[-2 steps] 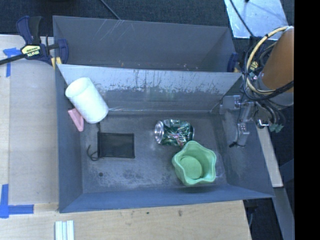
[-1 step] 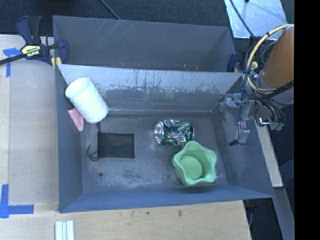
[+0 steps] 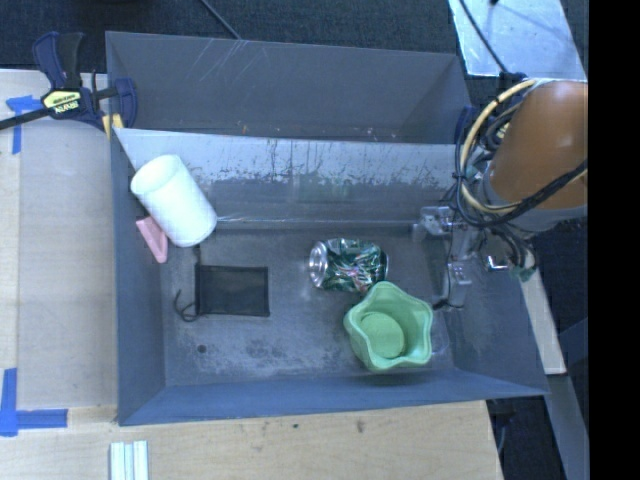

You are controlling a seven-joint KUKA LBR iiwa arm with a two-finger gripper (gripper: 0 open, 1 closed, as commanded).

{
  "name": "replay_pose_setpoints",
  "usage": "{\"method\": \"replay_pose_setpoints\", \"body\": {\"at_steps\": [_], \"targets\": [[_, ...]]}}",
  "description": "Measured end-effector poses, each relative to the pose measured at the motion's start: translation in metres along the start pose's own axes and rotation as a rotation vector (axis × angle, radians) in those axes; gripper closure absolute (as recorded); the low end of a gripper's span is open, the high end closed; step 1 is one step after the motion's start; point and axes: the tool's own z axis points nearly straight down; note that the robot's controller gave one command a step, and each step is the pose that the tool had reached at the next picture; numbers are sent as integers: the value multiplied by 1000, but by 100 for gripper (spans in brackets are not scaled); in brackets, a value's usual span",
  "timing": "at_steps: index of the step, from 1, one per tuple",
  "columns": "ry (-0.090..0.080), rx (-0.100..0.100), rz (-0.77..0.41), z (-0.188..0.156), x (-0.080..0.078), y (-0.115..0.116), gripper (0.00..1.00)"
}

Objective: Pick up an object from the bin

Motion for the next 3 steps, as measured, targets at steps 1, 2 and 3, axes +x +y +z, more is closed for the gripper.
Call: {"method": "replay_pose_setpoints", "body": {"at_steps": [1,2,3], "targets": [[13,-4,-66,20,-2,58,0],[7,-8,-108,38,-6,75,0],[-7,-1,-71,92,24,89,0]]}}
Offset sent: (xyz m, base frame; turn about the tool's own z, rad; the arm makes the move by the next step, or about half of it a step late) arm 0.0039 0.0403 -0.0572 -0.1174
